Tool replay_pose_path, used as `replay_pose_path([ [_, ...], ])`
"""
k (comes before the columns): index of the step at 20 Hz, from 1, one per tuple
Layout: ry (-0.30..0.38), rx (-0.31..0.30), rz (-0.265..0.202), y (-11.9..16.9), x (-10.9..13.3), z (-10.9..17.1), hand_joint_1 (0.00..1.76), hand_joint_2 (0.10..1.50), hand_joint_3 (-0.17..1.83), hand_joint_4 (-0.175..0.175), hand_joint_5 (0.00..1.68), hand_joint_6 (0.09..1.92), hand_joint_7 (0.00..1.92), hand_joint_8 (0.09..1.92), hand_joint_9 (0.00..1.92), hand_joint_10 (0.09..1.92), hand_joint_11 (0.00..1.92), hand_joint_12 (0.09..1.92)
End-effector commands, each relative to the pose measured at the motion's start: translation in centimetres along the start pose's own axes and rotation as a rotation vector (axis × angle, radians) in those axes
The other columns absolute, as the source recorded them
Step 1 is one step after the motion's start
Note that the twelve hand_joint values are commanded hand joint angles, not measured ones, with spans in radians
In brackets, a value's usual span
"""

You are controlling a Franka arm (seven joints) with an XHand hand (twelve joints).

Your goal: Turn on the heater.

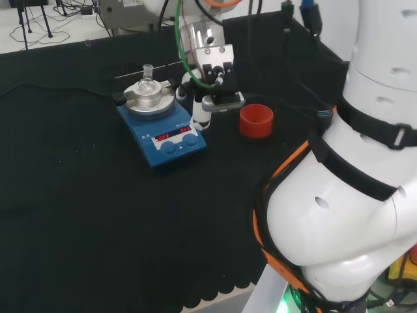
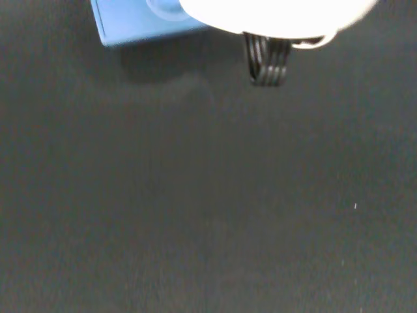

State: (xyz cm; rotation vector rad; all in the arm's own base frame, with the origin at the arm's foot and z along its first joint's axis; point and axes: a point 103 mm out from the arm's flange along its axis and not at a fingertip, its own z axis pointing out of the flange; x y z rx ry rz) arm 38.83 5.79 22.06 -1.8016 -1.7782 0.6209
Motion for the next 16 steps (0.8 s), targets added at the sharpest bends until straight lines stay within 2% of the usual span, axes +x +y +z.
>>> replay_pose_path([
  [1,-0.063,0.209,-0.01,1.1,1.4,2.2,1.51,0.63,1.15,-0.028,0.0,0.09,1.61,1.71,1.79,1.43,1.67,1.41],
  [16,-0.099,0.276,-0.042,1.1,3.0,3.5,1.51,0.62,1.18,-0.021,0.0,0.09,1.62,1.72,1.79,1.44,1.67,1.41],
])
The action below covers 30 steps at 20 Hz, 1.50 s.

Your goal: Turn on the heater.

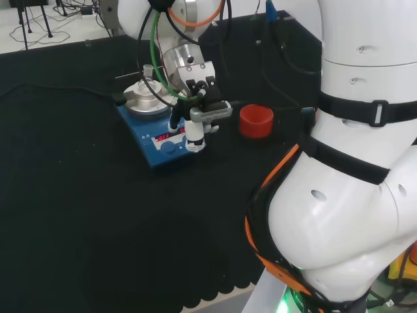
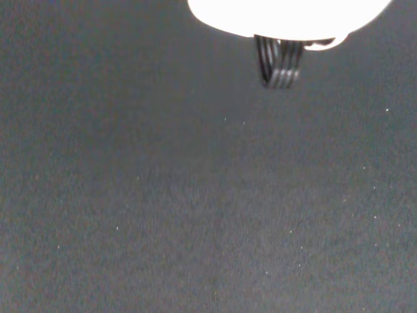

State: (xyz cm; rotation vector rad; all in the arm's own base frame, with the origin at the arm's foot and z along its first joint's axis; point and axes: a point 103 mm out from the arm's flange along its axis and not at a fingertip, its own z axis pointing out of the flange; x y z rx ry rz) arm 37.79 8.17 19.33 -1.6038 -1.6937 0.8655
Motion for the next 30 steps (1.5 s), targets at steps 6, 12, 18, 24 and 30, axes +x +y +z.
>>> replay_pose_path([
  [6,-0.039,0.066,-0.023,0.9,1.5,0.6,1.52,0.61,1.19,-0.02,0.0,0.09,1.62,1.72,1.79,1.44,1.67,1.42],
  [12,-0.051,0.085,-0.026,1.5,1.8,0.4,1.52,0.61,1.2,-0.019,0.0,0.09,1.62,1.73,1.79,1.44,1.67,1.42],
  [18,-0.043,0.096,-0.026,2.2,1.3,0.5,1.52,0.61,1.22,-0.02,0.0,0.09,1.62,1.73,1.79,1.45,1.67,1.43],
  [24,-0.038,0.098,-0.022,2.5,1.0,0.5,1.52,0.6,1.23,-0.022,0.01,0.09,1.62,1.73,1.79,1.45,1.68,1.43],
  [30,-0.036,0.102,-0.02,2.7,0.9,0.4,1.52,0.6,1.24,-0.023,0.02,0.09,1.62,1.73,1.79,1.45,1.68,1.43],
])
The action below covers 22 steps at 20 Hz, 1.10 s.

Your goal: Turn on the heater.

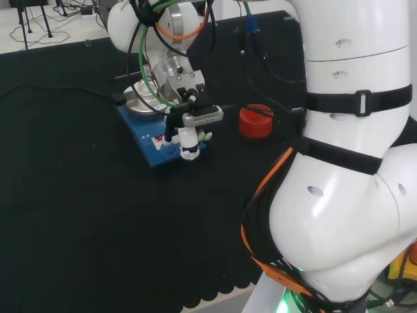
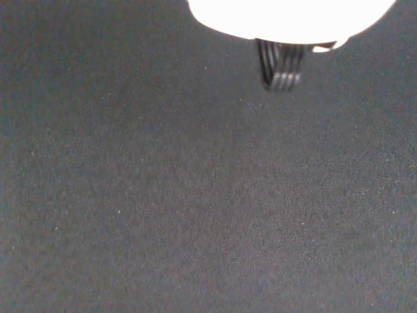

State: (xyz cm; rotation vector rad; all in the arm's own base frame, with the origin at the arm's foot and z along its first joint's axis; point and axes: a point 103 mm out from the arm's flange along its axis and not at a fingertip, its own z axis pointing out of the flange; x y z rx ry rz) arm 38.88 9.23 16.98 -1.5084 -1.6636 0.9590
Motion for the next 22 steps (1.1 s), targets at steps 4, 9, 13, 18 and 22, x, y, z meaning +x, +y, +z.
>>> replay_pose_path([
  [4,0.004,0.004,0.002,0.2,-0.2,-0.1,1.52,0.6,1.24,-0.023,0.02,0.09,1.62,1.74,1.79,1.45,1.68,1.43],
  [9,0.01,0.004,0.003,0.7,-0.6,-0.4,1.52,0.6,1.25,-0.023,0.02,0.09,1.62,1.74,1.79,1.45,1.68,1.44],
  [13,0.011,0.007,0.004,0.9,-0.9,-0.3,1.52,0.59,1.25,-0.024,0.02,0.09,1.63,1.74,1.79,1.45,1.68,1.44],
  [18,0.018,0.01,0.003,1.0,-1.2,-0.3,1.52,0.59,1.25,-0.024,0.03,0.09,1.63,1.74,1.79,1.46,1.67,1.44],
  [22,0.021,0.014,0.003,1.1,-1.3,-0.2,1.53,0.59,1.25,-0.025,0.03,0.09,1.63,1.74,1.79,1.46,1.67,1.44],
])
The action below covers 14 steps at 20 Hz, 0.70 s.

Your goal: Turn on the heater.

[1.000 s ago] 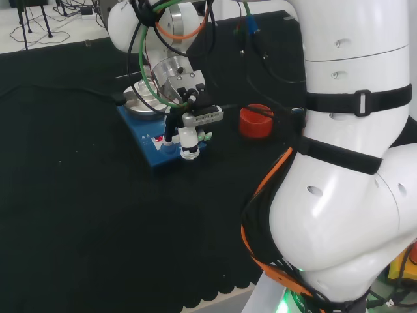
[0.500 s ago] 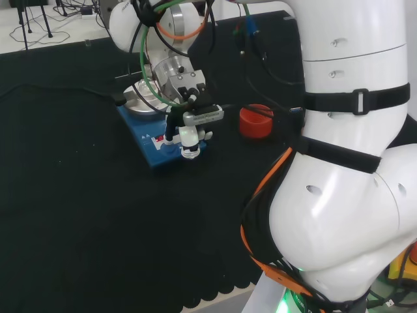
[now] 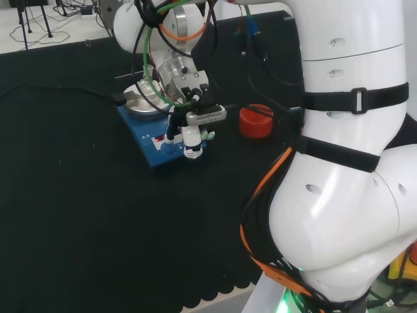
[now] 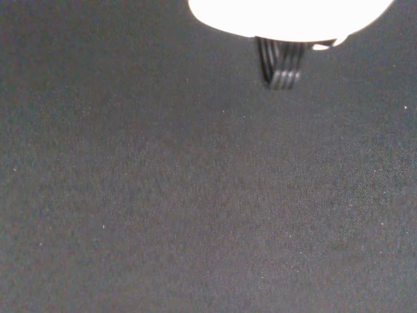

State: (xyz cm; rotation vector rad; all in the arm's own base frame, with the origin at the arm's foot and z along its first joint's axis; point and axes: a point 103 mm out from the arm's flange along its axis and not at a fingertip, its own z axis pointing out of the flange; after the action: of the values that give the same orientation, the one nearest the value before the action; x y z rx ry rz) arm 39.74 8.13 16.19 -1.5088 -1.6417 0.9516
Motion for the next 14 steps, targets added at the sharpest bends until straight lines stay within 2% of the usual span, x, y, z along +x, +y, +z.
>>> replay_pose_path([
  [1,0.001,0.004,-0.001,0.0,-0.1,0.1,1.53,0.59,1.25,-0.026,0.03,0.09,1.63,1.74,1.79,1.46,1.67,1.44],
  [14,0.01,-0.05,-0.014,-2.4,0.5,-1.7,1.53,0.59,1.26,-0.026,0.04,0.09,1.64,1.73,1.8,1.46,1.67,1.45],
])
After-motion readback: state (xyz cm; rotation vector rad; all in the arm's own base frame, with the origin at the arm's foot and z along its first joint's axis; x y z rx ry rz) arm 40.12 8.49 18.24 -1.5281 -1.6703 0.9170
